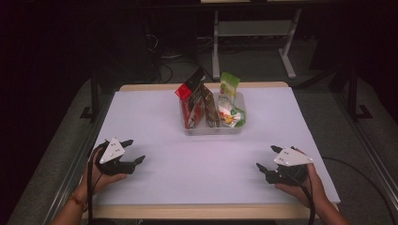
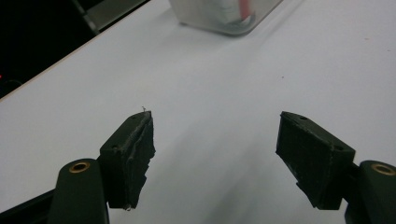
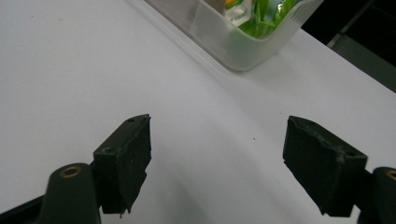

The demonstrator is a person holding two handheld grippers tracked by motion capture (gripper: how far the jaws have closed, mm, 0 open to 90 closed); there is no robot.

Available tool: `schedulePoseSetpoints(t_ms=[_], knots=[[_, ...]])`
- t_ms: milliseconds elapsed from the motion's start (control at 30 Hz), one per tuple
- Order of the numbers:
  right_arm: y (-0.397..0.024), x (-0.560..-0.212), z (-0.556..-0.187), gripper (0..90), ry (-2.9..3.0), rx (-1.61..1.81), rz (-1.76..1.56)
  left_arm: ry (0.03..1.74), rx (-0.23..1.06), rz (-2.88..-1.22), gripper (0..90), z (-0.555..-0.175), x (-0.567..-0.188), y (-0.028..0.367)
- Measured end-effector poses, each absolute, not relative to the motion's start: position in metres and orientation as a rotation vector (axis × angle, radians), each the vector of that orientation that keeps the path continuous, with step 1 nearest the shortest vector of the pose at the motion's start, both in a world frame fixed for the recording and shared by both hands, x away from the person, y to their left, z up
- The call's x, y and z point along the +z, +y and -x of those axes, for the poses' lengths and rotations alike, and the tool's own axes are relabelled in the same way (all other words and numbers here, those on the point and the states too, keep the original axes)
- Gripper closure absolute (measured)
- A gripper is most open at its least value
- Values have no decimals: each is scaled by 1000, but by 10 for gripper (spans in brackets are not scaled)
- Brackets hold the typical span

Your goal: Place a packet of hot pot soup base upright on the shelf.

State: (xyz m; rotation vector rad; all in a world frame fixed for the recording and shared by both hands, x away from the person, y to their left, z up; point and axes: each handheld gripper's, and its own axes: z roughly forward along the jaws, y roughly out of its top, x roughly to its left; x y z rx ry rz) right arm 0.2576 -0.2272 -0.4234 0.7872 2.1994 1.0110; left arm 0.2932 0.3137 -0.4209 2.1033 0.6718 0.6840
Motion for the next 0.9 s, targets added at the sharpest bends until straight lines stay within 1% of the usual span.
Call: schedulePoseSetpoints(t_ms=[367,733,900], knots=[[-256,-426,-245,218,2107,1170,-858,719,694,-2024,263,-272,-427,335],[-279,-433,-232,209,2002,1139,-982,773,675,-1961,244,-262,-432,350],[-286,-435,-224,205,1940,1141,-1022,832,672,-1871,211,-256,-435,357]])
